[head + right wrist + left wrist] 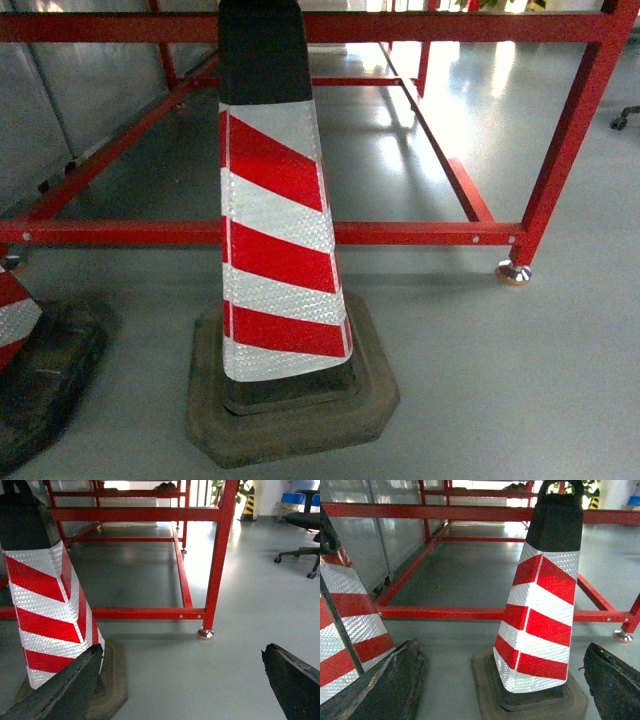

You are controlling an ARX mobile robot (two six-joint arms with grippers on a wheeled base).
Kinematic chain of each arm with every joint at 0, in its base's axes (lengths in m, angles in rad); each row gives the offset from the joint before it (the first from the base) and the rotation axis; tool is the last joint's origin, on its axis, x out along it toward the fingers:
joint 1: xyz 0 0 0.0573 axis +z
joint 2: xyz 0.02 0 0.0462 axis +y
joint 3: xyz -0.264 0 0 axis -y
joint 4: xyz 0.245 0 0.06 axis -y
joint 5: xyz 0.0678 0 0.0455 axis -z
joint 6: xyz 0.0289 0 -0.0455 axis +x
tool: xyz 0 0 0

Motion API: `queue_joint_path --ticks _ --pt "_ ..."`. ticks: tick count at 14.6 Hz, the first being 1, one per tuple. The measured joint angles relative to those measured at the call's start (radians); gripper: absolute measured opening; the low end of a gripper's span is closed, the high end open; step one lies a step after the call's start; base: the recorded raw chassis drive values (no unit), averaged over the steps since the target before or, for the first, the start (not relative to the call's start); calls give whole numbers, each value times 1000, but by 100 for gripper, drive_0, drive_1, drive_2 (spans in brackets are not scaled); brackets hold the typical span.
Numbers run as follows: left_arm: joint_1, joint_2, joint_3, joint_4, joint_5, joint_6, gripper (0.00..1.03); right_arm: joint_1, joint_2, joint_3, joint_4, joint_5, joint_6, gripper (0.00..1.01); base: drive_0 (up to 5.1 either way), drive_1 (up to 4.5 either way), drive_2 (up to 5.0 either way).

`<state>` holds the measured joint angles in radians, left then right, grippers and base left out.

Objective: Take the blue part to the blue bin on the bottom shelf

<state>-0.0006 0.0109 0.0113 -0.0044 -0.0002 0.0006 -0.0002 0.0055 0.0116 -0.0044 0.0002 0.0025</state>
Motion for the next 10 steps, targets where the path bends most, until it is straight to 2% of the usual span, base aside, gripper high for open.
queue_joint_path --ticks 10 --pt "0 0 0 0 0 0 98 0 0 0 0 0 0 98 0 0 0"
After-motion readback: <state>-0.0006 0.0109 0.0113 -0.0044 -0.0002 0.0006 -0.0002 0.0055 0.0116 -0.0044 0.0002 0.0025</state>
